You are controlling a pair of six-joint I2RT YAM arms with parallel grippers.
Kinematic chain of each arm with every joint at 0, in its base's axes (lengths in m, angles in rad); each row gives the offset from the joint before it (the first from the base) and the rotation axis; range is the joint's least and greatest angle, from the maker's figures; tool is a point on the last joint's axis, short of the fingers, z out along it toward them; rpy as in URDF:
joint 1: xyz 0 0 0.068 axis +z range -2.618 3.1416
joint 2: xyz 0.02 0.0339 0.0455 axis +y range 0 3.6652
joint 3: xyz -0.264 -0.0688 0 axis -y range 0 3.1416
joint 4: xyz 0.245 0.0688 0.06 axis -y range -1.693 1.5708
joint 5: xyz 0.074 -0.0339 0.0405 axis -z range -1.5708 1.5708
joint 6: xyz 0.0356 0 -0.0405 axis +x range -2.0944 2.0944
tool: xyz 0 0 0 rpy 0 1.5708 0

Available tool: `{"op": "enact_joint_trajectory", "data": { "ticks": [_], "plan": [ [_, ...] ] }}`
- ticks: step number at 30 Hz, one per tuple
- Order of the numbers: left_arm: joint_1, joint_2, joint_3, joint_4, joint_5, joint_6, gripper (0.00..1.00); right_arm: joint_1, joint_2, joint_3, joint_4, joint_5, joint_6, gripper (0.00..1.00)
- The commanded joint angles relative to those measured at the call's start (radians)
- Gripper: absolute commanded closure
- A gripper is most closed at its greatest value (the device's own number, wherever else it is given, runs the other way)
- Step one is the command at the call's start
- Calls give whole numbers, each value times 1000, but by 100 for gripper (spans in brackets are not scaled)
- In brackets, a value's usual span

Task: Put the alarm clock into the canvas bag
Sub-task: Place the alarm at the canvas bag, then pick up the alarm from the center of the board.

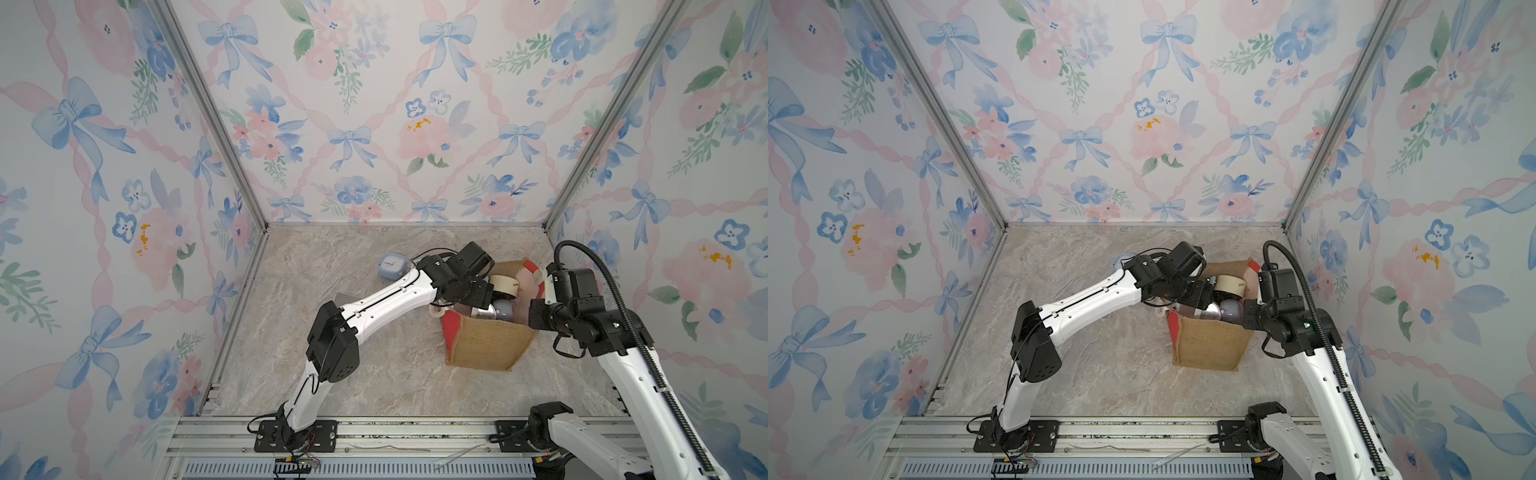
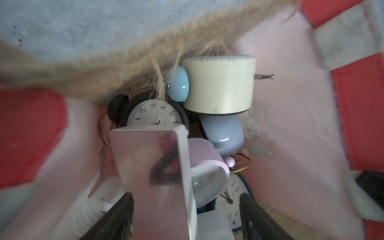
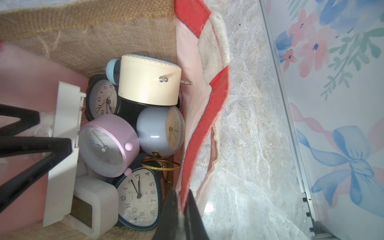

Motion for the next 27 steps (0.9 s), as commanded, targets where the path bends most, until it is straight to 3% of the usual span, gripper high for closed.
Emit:
{"op": "enact_joint_trajectory", "data": {
  "ticks": [1, 15, 23, 27],
  "plan": [
    [20, -85, 41, -10, -11, 31, 20, 13, -26, 3, 24, 15, -15, 94],
    [214, -280, -132, -8, -159, 43, 21, 14, -17, 8, 21, 15, -14, 94],
    [337, -365, -333, -10, -333, 26, 20, 16, -15, 8, 21, 15, -15, 94],
    [398, -375, -432, -8, -366, 0, 19, 17, -16, 5, 21, 14, -15, 94]
  ]
}}
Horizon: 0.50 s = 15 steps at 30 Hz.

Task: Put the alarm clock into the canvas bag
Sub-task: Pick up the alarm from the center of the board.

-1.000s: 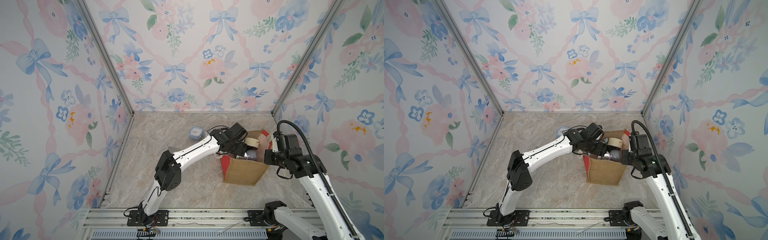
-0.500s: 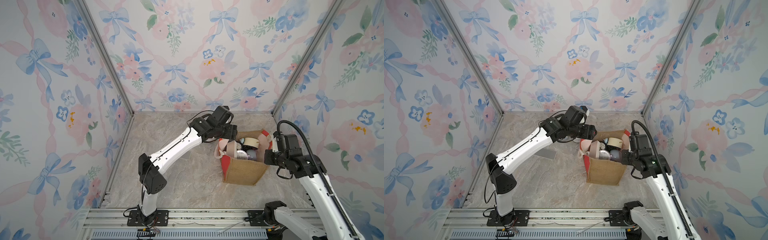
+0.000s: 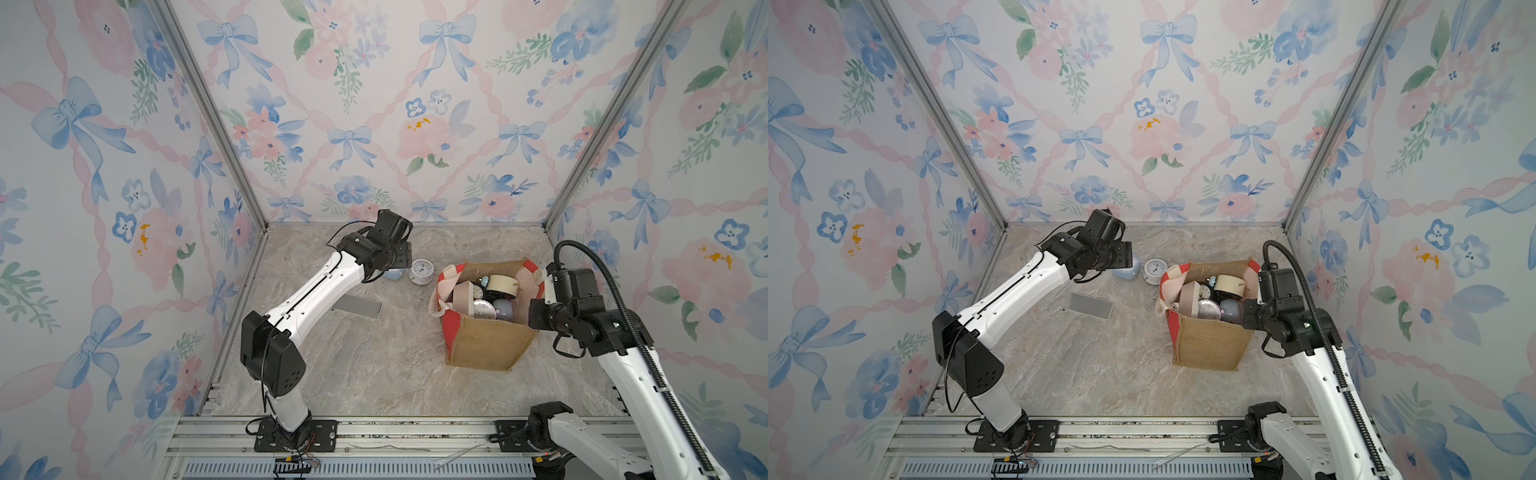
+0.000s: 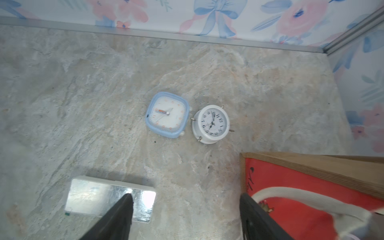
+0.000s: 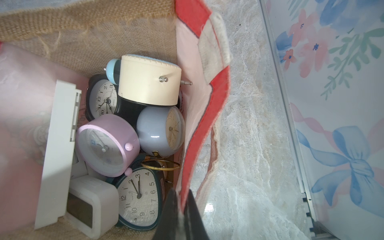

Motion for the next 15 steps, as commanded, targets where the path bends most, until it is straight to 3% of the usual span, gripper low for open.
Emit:
{"op": "enact_joint_trajectory", "data": {
  "ticks": [1, 9, 15],
  "plan": [
    [35, -17, -67, -13, -79, -22, 19, 16, -17, 5, 22, 14, -15, 94],
    [93, 9, -195, -8, -130, -58, 8, 19, -21, 3, 23, 17, -16, 94],
    [124, 95, -205, -7, -131, -50, 2, 19, -22, 2, 24, 17, -16, 94]
  ]
}}
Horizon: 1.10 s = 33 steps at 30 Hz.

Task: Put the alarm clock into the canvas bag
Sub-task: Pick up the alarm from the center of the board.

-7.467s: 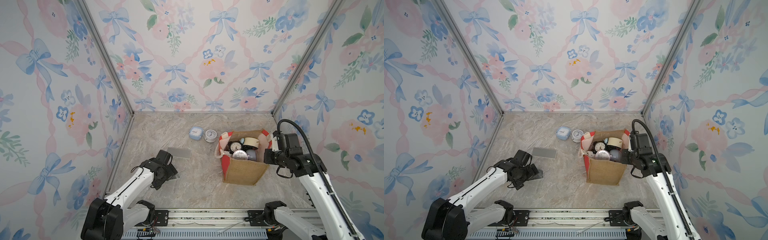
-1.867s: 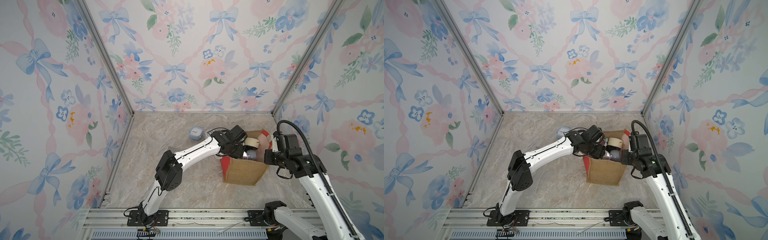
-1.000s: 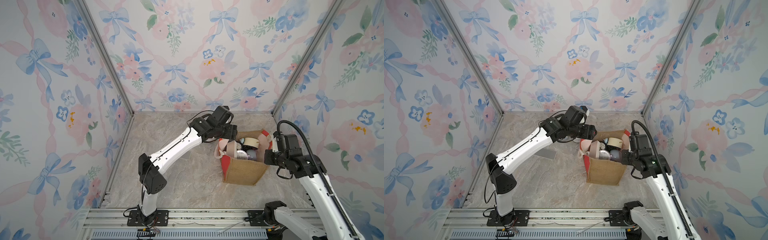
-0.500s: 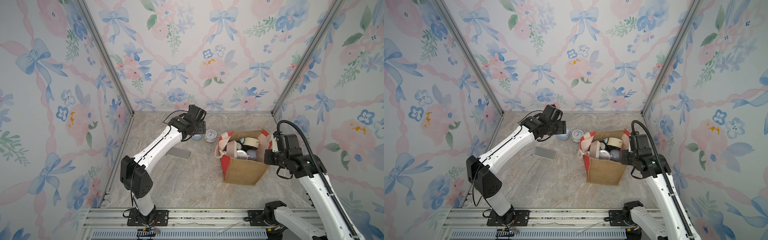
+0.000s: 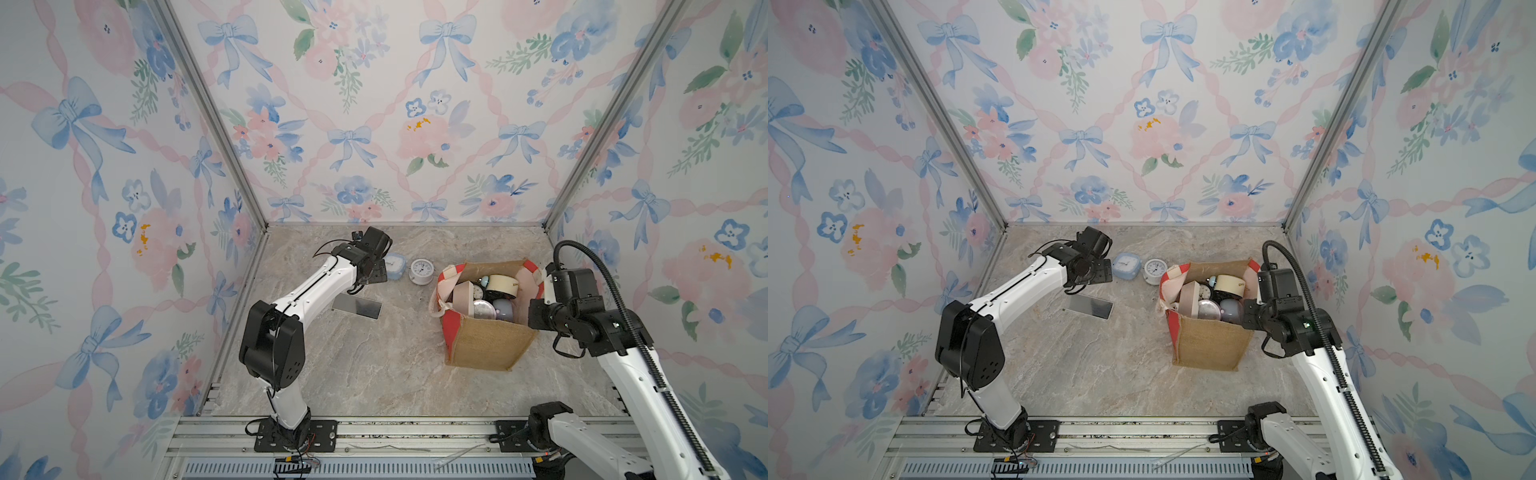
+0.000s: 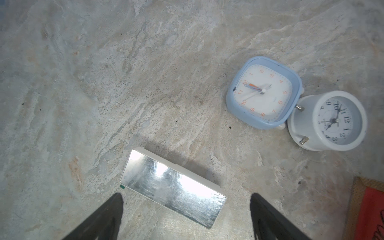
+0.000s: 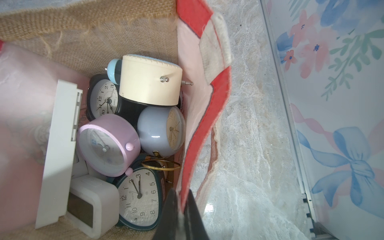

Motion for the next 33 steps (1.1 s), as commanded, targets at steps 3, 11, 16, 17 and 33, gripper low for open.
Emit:
{"op": "enact_joint_trajectory", "data": {
  "ticks": [3, 11, 16, 17, 33],
  "plan": [
    [20, 94, -10, -2, -10, 5, 2, 15, -23, 2, 22, 18, -17, 94],
    [50, 205, -21, 32, 85, 27, 2, 15, -21, 2, 24, 18, -17, 94],
    [51, 216, -51, 33, 113, 30, 2, 18, -17, 3, 22, 21, -17, 94],
    [51, 208, -65, 35, 119, 33, 2, 18, -18, 2, 23, 22, -17, 94],
    [51, 83, -263, 38, 125, 37, 2, 21, -13, 2, 24, 18, -16, 94]
  ]
}}
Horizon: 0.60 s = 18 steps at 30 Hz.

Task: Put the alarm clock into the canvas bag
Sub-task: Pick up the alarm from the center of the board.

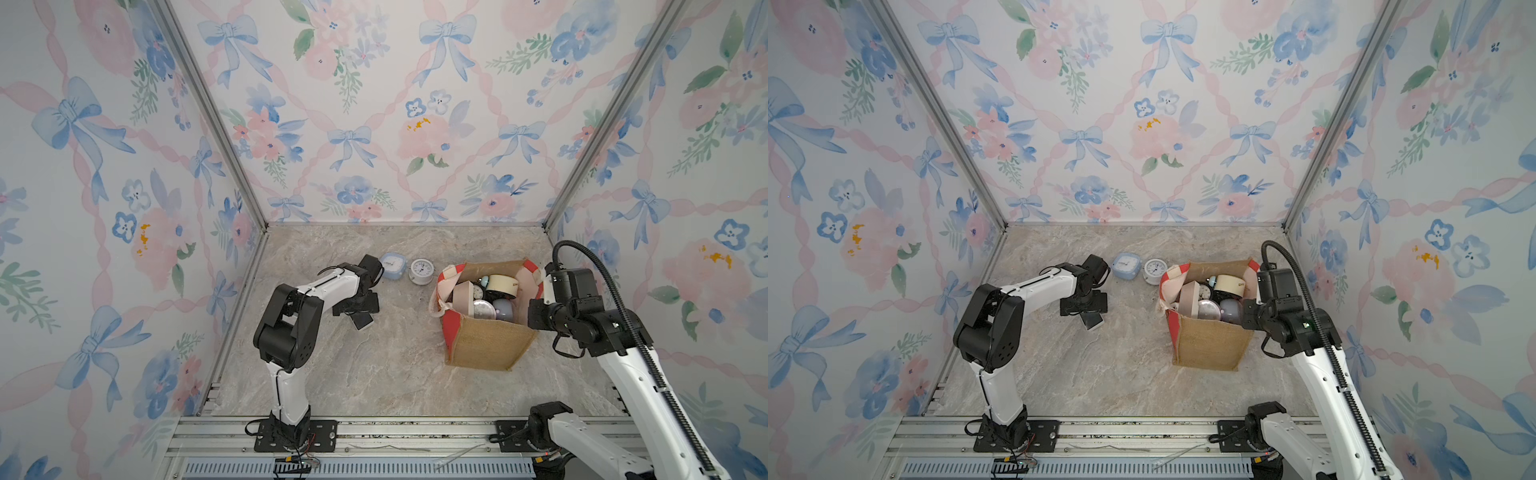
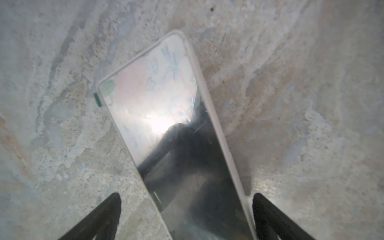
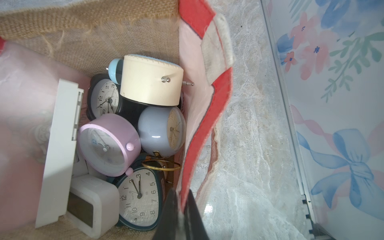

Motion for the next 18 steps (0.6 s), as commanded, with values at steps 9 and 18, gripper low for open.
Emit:
{"op": "enact_joint_trajectory", "data": {
  "ticks": [9, 18],
  "plan": [
    [30, -38, -93, 146, 184, 41, 17, 14, -14, 0, 22, 15, -13, 94],
    [62, -47, -121, 190, 239, 52, 25, 15, -11, 2, 22, 15, -13, 94]
  ]
}}
